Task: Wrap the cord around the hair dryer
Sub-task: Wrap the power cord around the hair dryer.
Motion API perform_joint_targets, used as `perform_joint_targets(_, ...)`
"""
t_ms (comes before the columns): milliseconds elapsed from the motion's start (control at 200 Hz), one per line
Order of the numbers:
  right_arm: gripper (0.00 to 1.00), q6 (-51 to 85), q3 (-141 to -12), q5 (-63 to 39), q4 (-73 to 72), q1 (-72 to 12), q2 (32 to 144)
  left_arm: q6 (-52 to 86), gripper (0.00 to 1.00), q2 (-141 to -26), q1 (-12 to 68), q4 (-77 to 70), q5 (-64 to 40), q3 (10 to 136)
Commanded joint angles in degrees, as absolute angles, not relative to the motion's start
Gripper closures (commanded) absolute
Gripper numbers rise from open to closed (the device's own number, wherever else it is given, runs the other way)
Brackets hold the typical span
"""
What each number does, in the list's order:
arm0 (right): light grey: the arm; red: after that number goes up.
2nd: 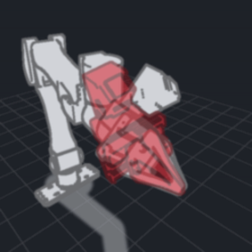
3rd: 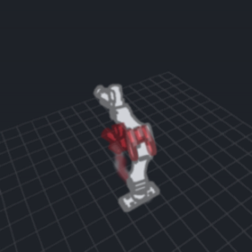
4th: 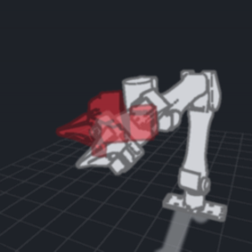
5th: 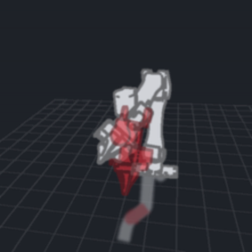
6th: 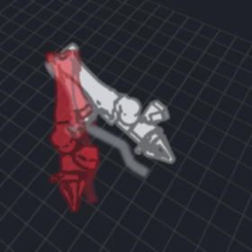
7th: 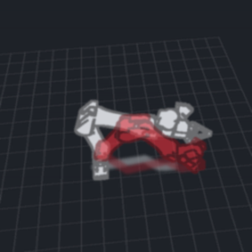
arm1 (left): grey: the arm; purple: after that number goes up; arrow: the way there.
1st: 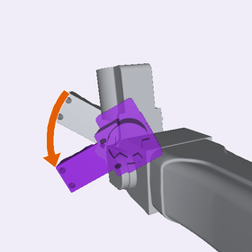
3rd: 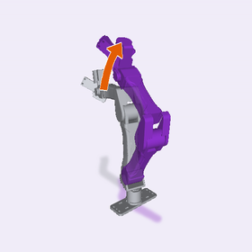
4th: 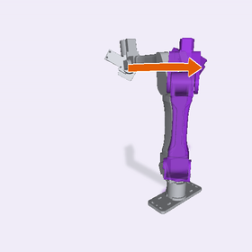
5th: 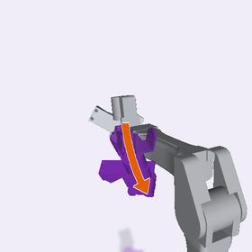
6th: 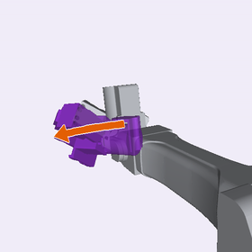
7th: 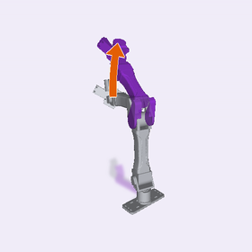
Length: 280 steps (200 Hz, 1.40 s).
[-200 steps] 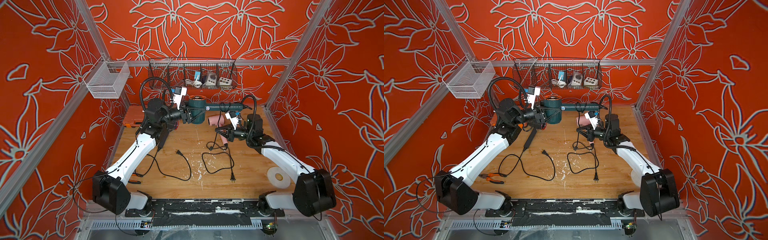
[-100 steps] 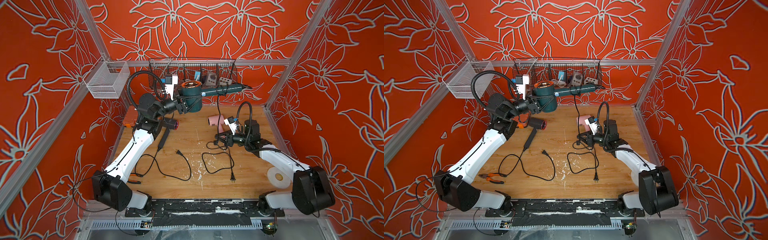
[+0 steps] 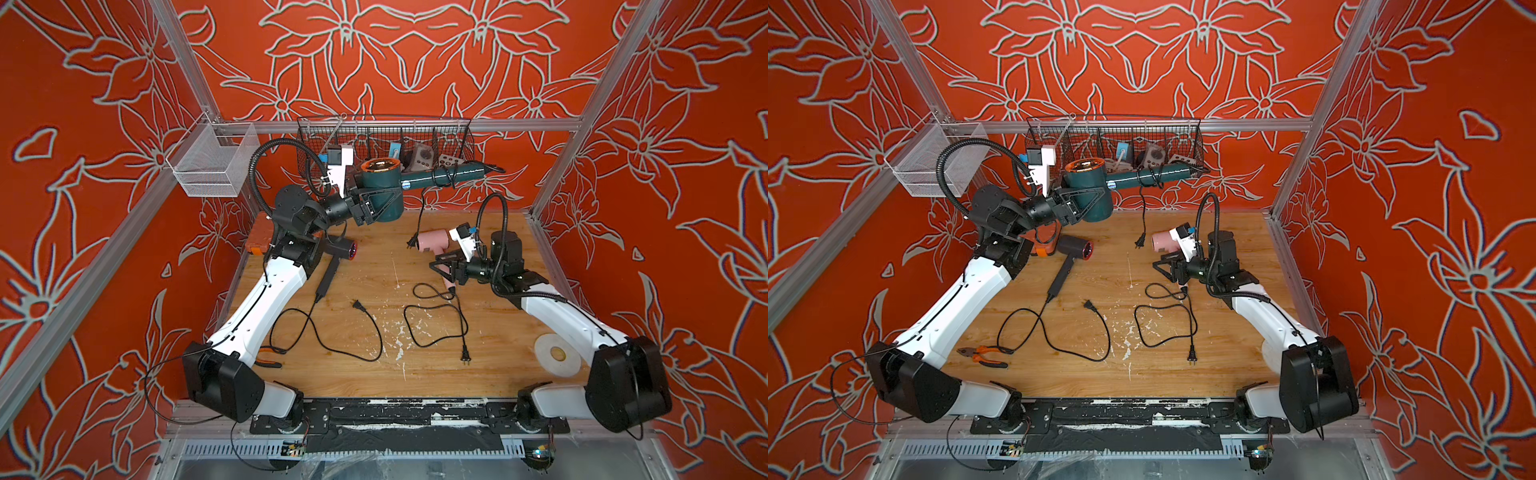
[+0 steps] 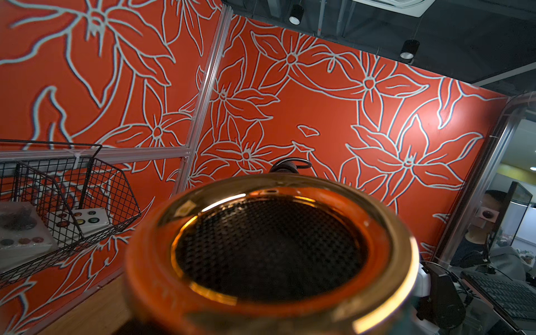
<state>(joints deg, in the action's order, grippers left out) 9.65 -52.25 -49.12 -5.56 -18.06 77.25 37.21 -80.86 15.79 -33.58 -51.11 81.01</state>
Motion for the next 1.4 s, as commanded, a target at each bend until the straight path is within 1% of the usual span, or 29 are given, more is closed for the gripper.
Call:
perform_joint_targets(0, 0.47, 9.07, -53.7, -46.5, -8.61, -18.37, 76.6, 38.05, 1.0, -79.07, 15.56, -38.46, -50.8, 83.71)
perform_joint_targets(190, 0.45, 8.41, -53.33, -39.36, -12.83, -18.36, 75.46, 38.62, 1.0, -79.31, 15.56, -38.61, -50.71, 84.8)
perform_joint_targets(380, 0.45, 9.86, -55.63, -40.45, -15.91, -18.37, 79.25, 40.12, 1.0, -79.32, 15.56, -39.99, -50.71, 85.08)
perform_joint_targets(410, 0.48, 10.65, -55.64, -41.19, -17.42, -18.37, 80.08, 40.13, 1.0, -79.23, 15.56, -39.99, -50.65, 84.93)
perform_joint_targets(425, 0.51, 11.05, -55.7, -41.53, -18.02, -18.37, 80.45, 40.16, 1.0, -79.21, 15.55, -40.0, -50.63, 84.91)
perform_joint_targets(520, 0.77, 13.57, -55.9, -43.79, -20.92, -18.62, 82.53, 39.99, 1.0, -78.94, 15.56, -39.74, -50.63, 84.82)
perform_joint_targets(535, 0.79, 14.06, -55.64, -44.15, -21.54, -18.7, 82.81, 39.92, 1.0, -78.86, 15.56, -39.72, -50.63, 84.81)
perform_joint_targets(570, 0.81, 15.22, -55.23, -44.93, -23.34, -18.94, 83.43, 39.84, 1.0, -78.77, 15.56, -39.6, -50.63, 84.81)
perform_joint_targets(646, 0.76, 18.28, -54.71, -46.76, -28.74, -20.06, 85.33, 40.1, 1.0, -78.91, 15.56, -39.95, -50.67, 84.98)
perform_joint_targets(751, 0.75, 19.37, -55.43, -45.59, -31.7, -21.76, 87.84, 41.21, 1.0, -79.37, 15.56, -41.04, -50.58, 85.21)
perform_joint_targets(791, 0.69, 19.75, -55.57, -45.0, -33.16, -22.12, 88.58, 41.31, 1.0, -79.42, 15.56, -40.98, -50.67, 85.36)
perform_joint_targets(856, 0.55, 20.75, -56.0, -45.57, -35.62, -22.71, 89.55, 41.16, 1.0, -79.16, 15.56, -40.5, -50.84, 85.43)
perform_joint_targets(936, 0.49, 20.49, -57.56, -47.59, -35.58, -23.75, 90.43, 40.45, 1.0, -78.86, 15.55, -39.57, -51.06, 85.61)
perform_joint_targets(1051, 0.47, 20.46, -57.88, -49.43, -36.43, -24.95, 90.78, 40.17, 1.0, -78.55, 15.56, -39.22, -51.17, 85.61)
perform_joint_targets(1126, 0.46, 22.1, -57.14, -50.19, -39.24, -25.13, 91.07, 40.32, 1.0, -78.49, 15.56, -39.29, -51.11, 85.52)
perform_joint_targets(1196, 0.47, 21.72, -57.07, -49.84, -38.51, -25.37, 91.15, 40.68, 1.0, -78.49, 15.56, -39.63, -51.06, 85.52)
perform_joint_targets(1236, 0.49, 21.51, -57.12, -49.83, -38.06, -25.54, 91.31, 40.74, 1.0, -78.49, 15.56, -39.73, -51.06, 85.52)
perform_joint_targets(1256, 0.52, 21.37, -57.25, -49.87, -37.71, -25.64, 91.41, 40.7, 1.0, -78.49, 15.54, -39.73, -51.06, 85.52)
perform_joint_targets(1296, 0.59, 21.06, -57.3, -49.89, -36.82, -25.74, 91.49, 40.54, 1.0, -78.49, 15.56, -39.52, -51.02, 85.63)
perform_joint_targets(1361, 0.74, 20.41, -56.63, -49.28, -35.61, -25.93, 91.14, 39.98, 1.0, -78.35, 15.56, -38.97, -50.98, 85.77)
perform_joint_targets(1396, 0.78, 20.5, -55.63, -48.89, -35.9, -25.93, 90.72, 39.5, 1.0, -78.31, 15.47, -38.41, -51.06, 85.98)
